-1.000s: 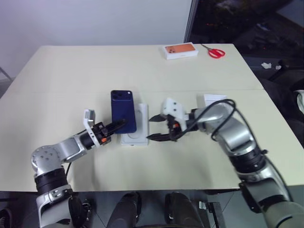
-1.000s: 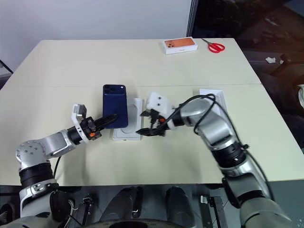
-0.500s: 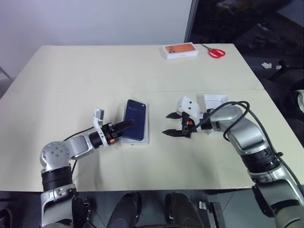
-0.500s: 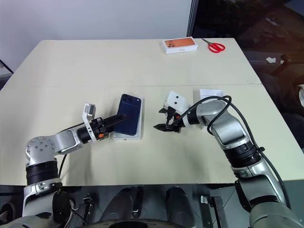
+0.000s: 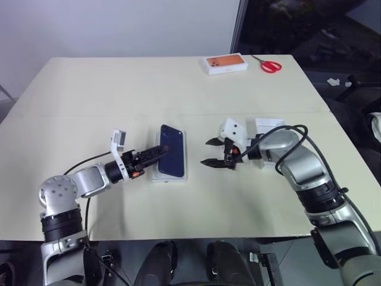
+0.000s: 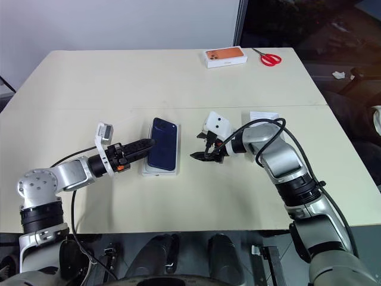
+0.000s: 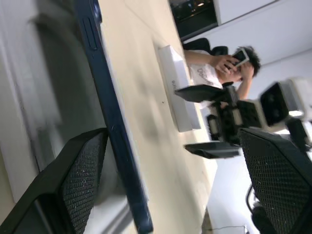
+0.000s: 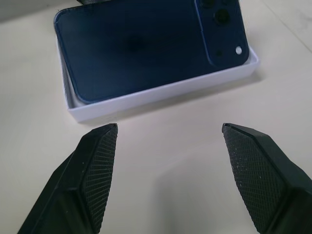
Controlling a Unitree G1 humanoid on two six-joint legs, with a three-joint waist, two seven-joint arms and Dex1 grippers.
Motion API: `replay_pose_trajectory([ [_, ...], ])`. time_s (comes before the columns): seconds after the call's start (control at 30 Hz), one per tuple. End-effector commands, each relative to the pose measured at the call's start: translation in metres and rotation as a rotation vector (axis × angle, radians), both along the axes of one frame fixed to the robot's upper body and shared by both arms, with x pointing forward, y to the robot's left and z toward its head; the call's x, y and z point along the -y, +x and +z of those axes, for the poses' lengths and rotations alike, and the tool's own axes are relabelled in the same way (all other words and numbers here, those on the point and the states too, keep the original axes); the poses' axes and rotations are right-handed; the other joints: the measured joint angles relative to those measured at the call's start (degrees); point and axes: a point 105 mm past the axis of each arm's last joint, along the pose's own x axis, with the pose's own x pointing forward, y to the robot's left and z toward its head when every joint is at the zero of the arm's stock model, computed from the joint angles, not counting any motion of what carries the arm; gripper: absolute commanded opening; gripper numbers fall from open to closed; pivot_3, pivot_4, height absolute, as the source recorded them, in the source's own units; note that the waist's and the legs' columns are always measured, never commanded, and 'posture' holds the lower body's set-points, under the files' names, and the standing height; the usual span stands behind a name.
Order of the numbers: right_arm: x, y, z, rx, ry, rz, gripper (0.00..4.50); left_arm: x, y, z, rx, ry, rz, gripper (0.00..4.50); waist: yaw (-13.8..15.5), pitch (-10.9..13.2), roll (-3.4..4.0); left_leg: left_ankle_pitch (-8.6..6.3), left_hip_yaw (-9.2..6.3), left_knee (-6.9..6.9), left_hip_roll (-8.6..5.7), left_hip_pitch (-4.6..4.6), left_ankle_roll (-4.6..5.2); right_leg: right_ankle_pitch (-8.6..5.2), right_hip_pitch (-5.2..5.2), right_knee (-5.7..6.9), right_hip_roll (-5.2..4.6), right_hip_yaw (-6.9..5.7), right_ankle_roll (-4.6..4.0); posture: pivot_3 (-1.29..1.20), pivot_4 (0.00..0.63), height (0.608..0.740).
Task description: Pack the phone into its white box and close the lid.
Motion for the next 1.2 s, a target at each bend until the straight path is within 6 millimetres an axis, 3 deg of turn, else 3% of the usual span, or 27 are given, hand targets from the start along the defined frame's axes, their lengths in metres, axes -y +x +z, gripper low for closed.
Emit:
replay_pose_trajectory([
  [0.03,-0.005,0.002,0.01,0.043,0.011,0.02,3.6,-0.009,-0.002,0.012,0.065,0.043,0.019,4.44,0.0,0.0,0.0,0.0,0.0,-0.01,0.0,0.0,0.0,0.0,-0.01,0.0,0.0,0.0,0.0,0.0,0.15,0.74],
  [0.23,-0.005,0.008,0.009,0.061,0.01,-0.004,3.6,-0.027,-0.003,0.018,0.1,0.117,0.047,4.44,-0.1,0.0,0.02,0.0,0.0,-0.02,0.0,0.0,0.0,0.0,-0.02,0.0,0.0,0.0,-0.01,0.0,0.15,0.74],
  [0.6,-0.013,0.019,0.009,0.135,0.034,-0.038,3.6,-0.068,0.022,0.003,0.154,0.35,0.233,4.44,-0.1,0.0,0.04,0.0,0.0,-0.06,0.0,0.0,0.0,0.0,-0.04,-0.01,0.0,0.01,-0.01,0.0,0.15,0.74],
  [0.7,-0.013,0.019,0.002,0.13,0.029,-0.035,2.74,-0.071,0.028,0.003,0.172,0.376,0.263,3.65,-0.1,0.0,0.05,0.0,0.0,-0.06,0.0,0.0,0.0,0.0,-0.05,-0.01,0.0,0.01,-0.01,0.0,0.15,0.74],
  [0.87,-0.021,0.021,-0.01,0.148,-0.006,-0.042,0.29,-0.068,0.034,-0.011,0.185,0.487,0.272,1.2,-0.1,0.0,0.05,0.0,0.01,-0.06,0.0,0.0,0.0,0.0,-0.04,0.0,0.0,0.01,-0.01,0.0,0.15,0.74],
  [0.9,-0.024,0.022,-0.014,0.155,-0.023,-0.044,0.0,-0.064,0.033,-0.017,0.183,0.513,0.256,0.68,-0.1,0.0,0.05,0.0,0.0,-0.06,0.0,0.0,0.0,0.0,-0.04,0.0,0.0,0.01,-0.01,0.0,0.15,0.74],
  [0.93,-0.026,0.022,-0.019,0.165,-0.041,-0.041,0.0,-0.059,0.033,-0.021,0.183,0.528,0.237,0.19,-0.1,0.0,0.05,0.0,0.01,-0.07,0.0,0.0,0.0,0.0,-0.06,0.01,0.0,0.01,-0.01,0.0,0.15,0.74],
  [1.2,-0.043,0.022,-0.033,0.204,-0.101,-0.019,0.0,-0.028,0.033,-0.05,0.135,0.604,0.124,0.08,-0.1,0.0,0.08,0.0,0.01,-0.07,-0.01,0.01,0.0,0.01,-0.07,0.03,0.01,0.01,-0.01,0.0,0.15,0.74],
])
